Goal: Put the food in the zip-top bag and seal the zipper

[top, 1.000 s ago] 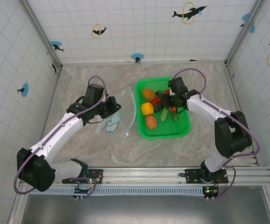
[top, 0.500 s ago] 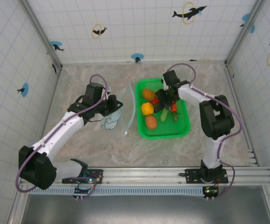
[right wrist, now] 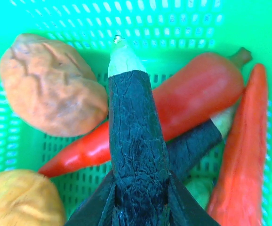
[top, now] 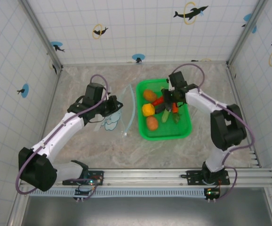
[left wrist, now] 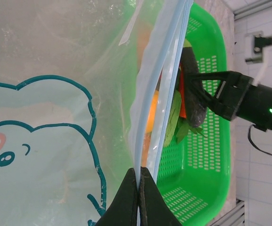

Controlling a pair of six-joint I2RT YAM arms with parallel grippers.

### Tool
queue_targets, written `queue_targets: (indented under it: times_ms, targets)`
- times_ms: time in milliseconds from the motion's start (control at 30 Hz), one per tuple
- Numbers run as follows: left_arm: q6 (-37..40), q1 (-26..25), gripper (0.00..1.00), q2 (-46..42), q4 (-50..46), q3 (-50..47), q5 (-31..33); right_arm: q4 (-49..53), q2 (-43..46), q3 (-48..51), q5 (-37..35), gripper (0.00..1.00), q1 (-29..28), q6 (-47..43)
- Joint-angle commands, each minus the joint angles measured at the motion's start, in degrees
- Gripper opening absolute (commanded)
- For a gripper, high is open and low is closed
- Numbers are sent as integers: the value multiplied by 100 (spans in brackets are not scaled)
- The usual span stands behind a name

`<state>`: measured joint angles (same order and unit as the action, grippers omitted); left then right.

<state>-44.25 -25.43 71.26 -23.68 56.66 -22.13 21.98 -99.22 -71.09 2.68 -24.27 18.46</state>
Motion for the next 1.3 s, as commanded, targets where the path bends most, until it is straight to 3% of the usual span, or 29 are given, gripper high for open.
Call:
queue_targets:
  times_ms: [0,267,467,767,1067,1267]
  targets:
    - [-317,38,0,-151,40,125,-225,-559,786,452,281,13,2,403]
    - [-1098,38,0,-461,512,-24,-301,-1952,2656,1555,597,12,-452,1289]
    - [-1605,37,0,-542,848,-275,-431,-2913,3217,1543,507,12,-1222,1880]
    - [-2227,34,0,-650,1408,-493,-538,-4417,2683,1360,-476,13,-2548,1990]
    - [-2558,38,0,-793,1765,-437,-538,-5384,1838,1510,-1238,13,-2811,1931]
    - [-2677,35,0,-849,1980,-437,-511,-5368,1617,1716,-1389,16,-2977,1953]
